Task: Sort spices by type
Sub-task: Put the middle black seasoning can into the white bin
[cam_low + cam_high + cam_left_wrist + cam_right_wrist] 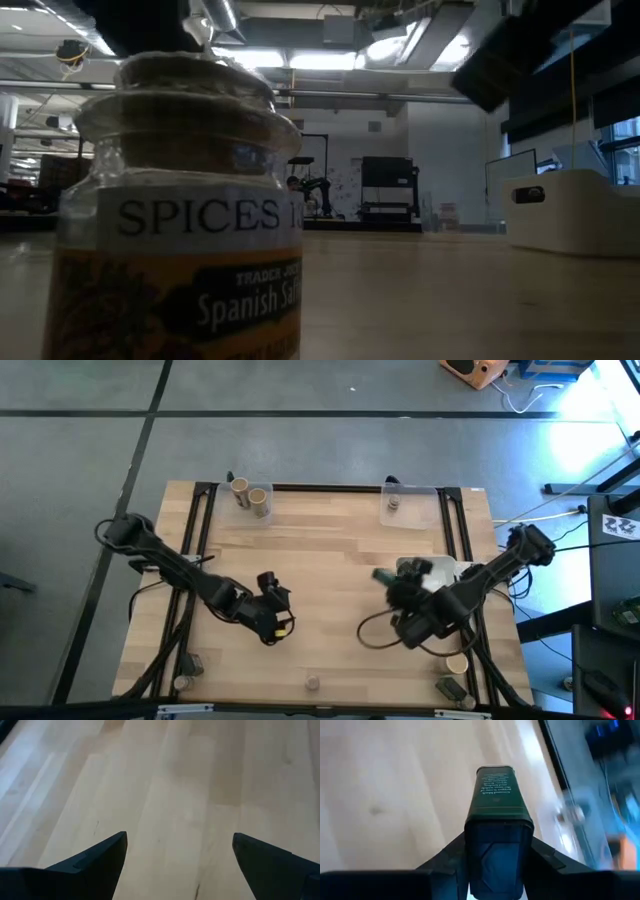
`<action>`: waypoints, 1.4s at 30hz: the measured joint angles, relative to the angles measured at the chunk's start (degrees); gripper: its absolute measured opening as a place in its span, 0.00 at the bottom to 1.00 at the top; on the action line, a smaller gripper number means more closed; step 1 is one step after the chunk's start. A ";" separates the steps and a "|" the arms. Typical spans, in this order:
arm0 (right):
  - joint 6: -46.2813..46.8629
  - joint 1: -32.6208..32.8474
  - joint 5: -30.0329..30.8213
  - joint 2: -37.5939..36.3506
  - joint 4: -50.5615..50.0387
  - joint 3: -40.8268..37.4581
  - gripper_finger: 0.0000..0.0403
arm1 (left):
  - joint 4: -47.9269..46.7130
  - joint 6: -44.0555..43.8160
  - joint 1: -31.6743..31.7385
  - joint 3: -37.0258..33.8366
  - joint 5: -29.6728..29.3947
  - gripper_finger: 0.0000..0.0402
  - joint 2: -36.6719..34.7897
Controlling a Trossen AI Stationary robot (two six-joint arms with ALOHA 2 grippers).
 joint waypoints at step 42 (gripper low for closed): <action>12.66 -25.64 -31.49 -14.15 9.59 -29.15 0.33 | 0.11 0.93 -1.98 -0.04 0.05 0.86 4.51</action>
